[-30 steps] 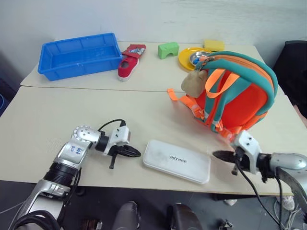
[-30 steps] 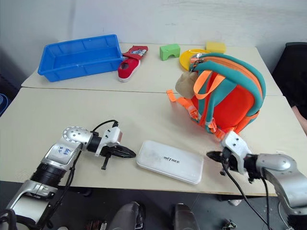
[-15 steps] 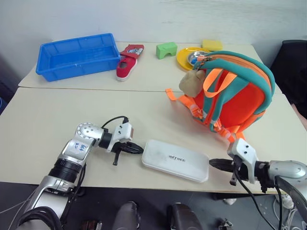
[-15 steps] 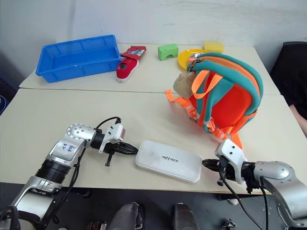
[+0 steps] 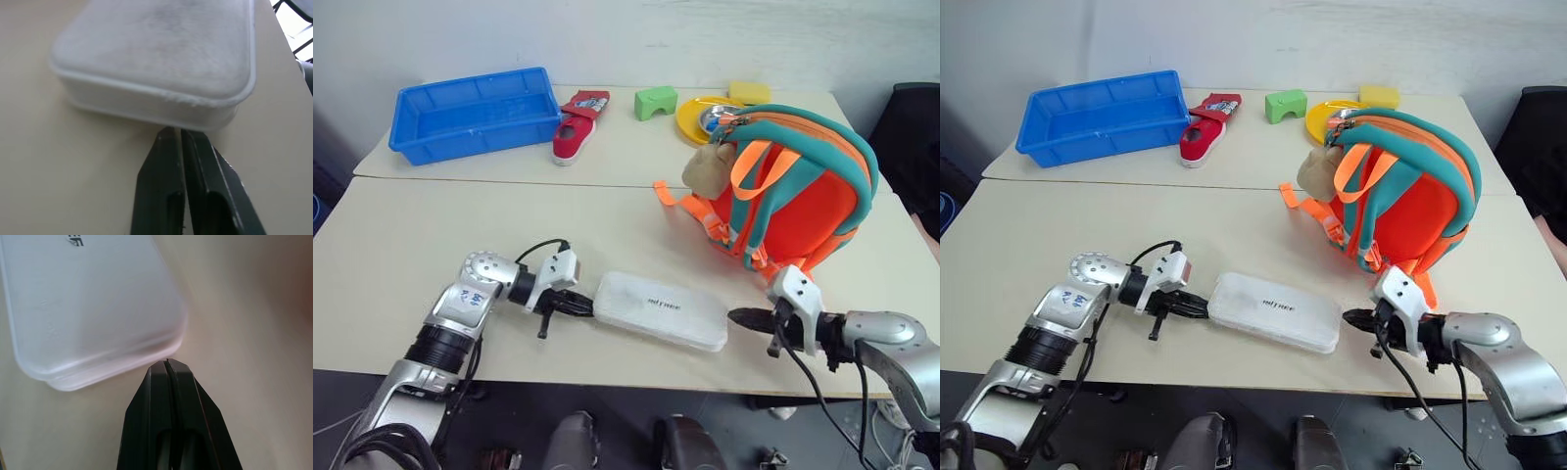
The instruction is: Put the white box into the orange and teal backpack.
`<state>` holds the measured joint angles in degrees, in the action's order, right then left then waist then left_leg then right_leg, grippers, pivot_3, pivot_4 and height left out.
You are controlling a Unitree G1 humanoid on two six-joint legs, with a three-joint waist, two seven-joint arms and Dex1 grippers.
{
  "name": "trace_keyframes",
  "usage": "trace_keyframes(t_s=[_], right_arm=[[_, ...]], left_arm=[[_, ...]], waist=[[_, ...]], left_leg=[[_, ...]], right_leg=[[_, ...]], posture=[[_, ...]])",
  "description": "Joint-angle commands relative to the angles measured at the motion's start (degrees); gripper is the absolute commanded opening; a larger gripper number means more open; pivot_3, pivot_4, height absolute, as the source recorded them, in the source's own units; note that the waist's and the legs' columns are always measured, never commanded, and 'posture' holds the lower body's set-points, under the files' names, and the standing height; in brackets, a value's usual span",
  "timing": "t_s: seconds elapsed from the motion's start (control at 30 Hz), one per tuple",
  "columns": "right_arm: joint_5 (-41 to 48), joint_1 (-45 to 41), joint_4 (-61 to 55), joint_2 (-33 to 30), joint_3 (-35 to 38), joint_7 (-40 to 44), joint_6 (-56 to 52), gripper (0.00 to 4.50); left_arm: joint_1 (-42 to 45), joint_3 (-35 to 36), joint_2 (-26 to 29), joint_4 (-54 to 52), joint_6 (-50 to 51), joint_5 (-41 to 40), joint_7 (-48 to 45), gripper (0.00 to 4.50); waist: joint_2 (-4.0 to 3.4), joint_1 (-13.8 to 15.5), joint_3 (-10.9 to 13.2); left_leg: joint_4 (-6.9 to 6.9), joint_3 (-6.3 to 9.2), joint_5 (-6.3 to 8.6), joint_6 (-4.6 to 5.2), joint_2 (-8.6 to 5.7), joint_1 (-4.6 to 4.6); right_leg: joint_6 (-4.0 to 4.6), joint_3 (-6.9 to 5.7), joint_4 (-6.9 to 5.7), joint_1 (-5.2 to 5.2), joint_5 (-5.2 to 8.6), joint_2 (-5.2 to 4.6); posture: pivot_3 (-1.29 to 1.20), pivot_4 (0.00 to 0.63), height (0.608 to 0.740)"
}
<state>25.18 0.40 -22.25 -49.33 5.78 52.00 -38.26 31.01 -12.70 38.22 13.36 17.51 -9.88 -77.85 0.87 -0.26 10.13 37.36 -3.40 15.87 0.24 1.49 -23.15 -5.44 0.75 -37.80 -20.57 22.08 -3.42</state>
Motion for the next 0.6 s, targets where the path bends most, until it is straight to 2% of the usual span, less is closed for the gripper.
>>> trace_keyframes(t_s=[0.03,0.13,0.23,0.37,0.4,0.5,0.6], right_arm=[[0.54,2.13,-1.82,-2.09,4.26,1.39,1.69,0.00],[0.50,3.37,-1.83,-2.62,4.90,1.84,2.24,0.00],[0.28,3.76,-2.09,-2.29,4.35,1.72,2.53,0.00],[-0.45,3.14,-2.11,-1.36,2.48,0.75,2.99,0.00],[-0.57,2.93,-2.10,-1.22,2.14,0.59,3.03,0.00],[-0.78,2.61,-2.76,-0.88,1.22,0.24,3.38,0.00],[-1.04,2.11,-2.85,-0.57,0.65,-0.23,3.57,0.00]], left_arm=[[-0.55,1.65,4.04,-0.28,3.06,-0.80,-1.73,1.38],[1.83,2.89,4.83,0.79,11.32,-4.19,-3.06,2.24],[8.29,4.00,3.31,4.47,27.79,-9.65,-3.35,3.12],[15.30,-0.02,2.47,9.76,46.57,-13.19,-6.07,4.35],[16.21,-0.85,2.53,10.14,49.00,-13.90,-6.88,4.47],[19.89,-3.70,1.07,14.82,56.37,-13.80,-5.28,4.47],[20.83,-7.17,0.30,15.70,57.56,-12.87,-4.51,4.47]], waist=[[0.00,-0.09,0.00],[0.00,-0.13,0.00],[0.01,0.18,0.00],[0.00,0.09,0.00],[0.00,0.04,0.00],[0.01,-0.15,0.01],[0.01,-0.25,0.00]], left_leg=[[0.00,0.01,0.02,0.03,0.00,0.00],[0.00,0.04,0.01,0.04,0.00,0.04],[0.03,0.12,0.00,0.05,0.00,-0.01],[0.12,0.28,-0.02,0.08,-0.10,-0.10],[0.10,0.27,-0.03,0.06,-0.11,-0.12],[0.07,0.26,-0.10,-0.07,-0.08,-0.12],[0.08,0.27,-0.10,-0.07,-0.07,-0.12]], right_leg=[[0.00,-0.01,0.00,0.00,0.00,0.00],[0.00,-0.04,-0.03,0.03,0.00,0.00],[0.00,-0.11,-0.05,0.02,0.00,0.00],[0.00,-0.24,-0.04,0.06,0.00,-0.04],[0.00,-0.23,-0.05,0.06,0.00,-0.04],[0.00,-0.22,-0.08,0.04,0.00,-0.01],[0.00,-0.21,-0.05,-0.01,0.01,0.01]], posture=[[0.00,0.150,0.740],[0.00,0.150,0.740],[0.00,0.150,0.740],[0.00,0.150,0.740],[0.00,0.150,0.740],[0.00,0.150,0.740],[0.00,0.150,0.740]])
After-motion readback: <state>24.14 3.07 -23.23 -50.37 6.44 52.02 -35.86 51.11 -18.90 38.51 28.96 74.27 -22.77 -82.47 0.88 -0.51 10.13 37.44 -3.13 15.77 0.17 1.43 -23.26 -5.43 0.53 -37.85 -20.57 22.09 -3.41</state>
